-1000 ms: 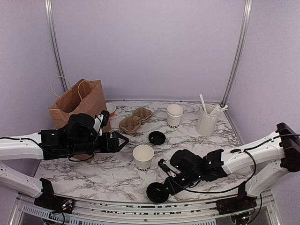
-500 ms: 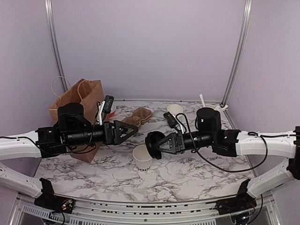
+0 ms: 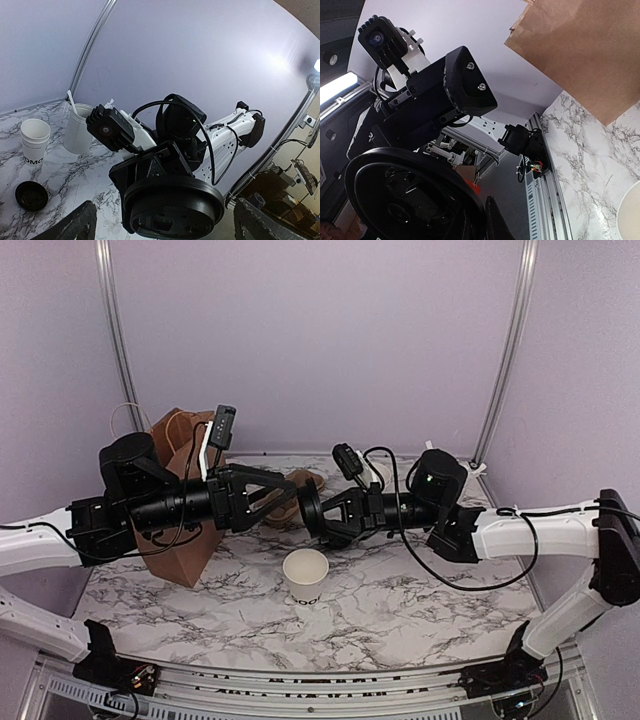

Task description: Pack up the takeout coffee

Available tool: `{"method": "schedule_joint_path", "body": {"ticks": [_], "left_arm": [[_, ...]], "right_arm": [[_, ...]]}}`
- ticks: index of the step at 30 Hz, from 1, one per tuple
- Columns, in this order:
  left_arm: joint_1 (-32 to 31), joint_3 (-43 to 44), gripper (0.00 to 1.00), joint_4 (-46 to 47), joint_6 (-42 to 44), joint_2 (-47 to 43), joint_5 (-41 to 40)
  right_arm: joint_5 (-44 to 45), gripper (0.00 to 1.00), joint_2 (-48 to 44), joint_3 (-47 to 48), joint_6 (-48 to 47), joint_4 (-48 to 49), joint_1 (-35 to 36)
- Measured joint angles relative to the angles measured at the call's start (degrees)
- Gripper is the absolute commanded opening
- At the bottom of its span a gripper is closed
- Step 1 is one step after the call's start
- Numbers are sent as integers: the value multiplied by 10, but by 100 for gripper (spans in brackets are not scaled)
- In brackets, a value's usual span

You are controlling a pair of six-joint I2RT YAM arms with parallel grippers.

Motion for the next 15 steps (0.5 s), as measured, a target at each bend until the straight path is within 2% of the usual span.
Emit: {"method": "schedule_joint_path", "body": {"ticks": [15], "left_arm": [[0,8,96,5,-4,29,29]], "right_arm": [[28,9,3,19,19,27,0]]}}
